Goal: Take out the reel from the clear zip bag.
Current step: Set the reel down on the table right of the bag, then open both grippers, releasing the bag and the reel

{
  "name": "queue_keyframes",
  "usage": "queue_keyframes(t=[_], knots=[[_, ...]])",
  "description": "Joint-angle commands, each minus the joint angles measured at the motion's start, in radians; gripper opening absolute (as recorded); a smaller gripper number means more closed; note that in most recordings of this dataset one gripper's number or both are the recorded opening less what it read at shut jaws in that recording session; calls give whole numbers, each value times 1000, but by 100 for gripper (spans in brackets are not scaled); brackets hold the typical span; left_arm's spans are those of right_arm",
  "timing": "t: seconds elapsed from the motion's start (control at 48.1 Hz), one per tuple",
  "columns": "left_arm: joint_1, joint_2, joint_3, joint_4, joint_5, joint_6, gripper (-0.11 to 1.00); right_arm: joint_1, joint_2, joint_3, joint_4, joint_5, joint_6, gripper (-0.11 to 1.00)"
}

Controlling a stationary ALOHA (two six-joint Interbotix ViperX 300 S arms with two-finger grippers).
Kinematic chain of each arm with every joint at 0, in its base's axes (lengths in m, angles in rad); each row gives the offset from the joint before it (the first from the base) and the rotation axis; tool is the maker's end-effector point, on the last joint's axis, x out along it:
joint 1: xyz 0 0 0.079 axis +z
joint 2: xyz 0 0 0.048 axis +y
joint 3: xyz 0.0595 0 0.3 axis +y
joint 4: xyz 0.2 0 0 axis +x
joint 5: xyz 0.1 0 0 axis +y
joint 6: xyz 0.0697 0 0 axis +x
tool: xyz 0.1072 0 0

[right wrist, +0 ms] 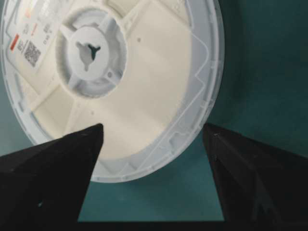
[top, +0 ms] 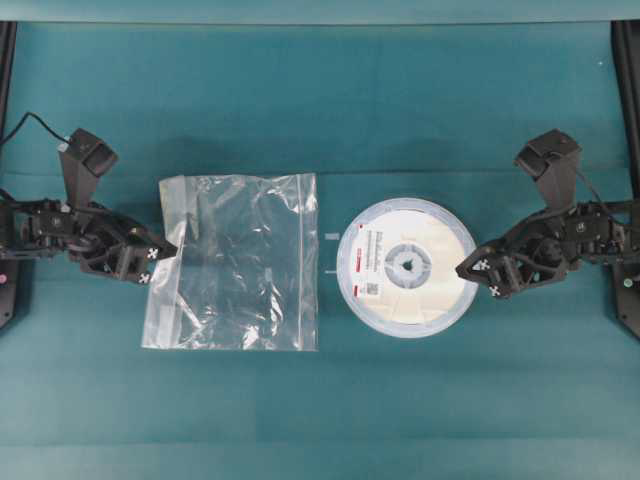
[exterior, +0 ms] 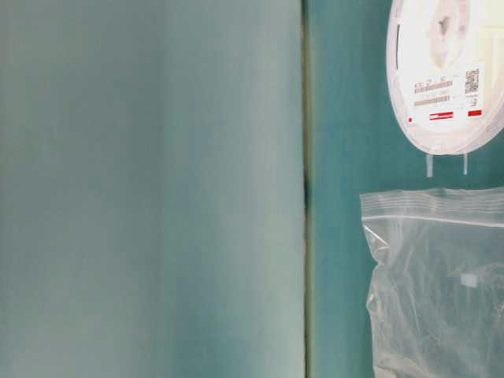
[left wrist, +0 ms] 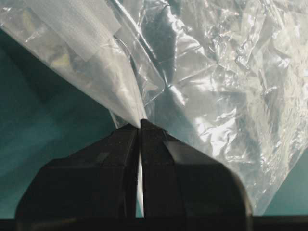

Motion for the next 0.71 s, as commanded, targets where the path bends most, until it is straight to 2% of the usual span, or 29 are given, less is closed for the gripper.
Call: queue_keyframes(t=[0.0,0.332,0.416,0.499,0.686], knots=[[0,-3,-12,2,-9,6,-1,3,-9,-17,-5,-3,-11,90],[0,-6,-8,3,-9,9,0,26,-35,-63,-61,15,-38,90],[-2,-6,-11,2,-12,9,5,26,-38,-72,-75,37,-44,90],[0,-8,-11,2,-28,9,17,26,-41,-78,-78,60,-61,90],[0,-9,-11,2,-35,9,69,26,-46,-84,-78,71,-81,90]])
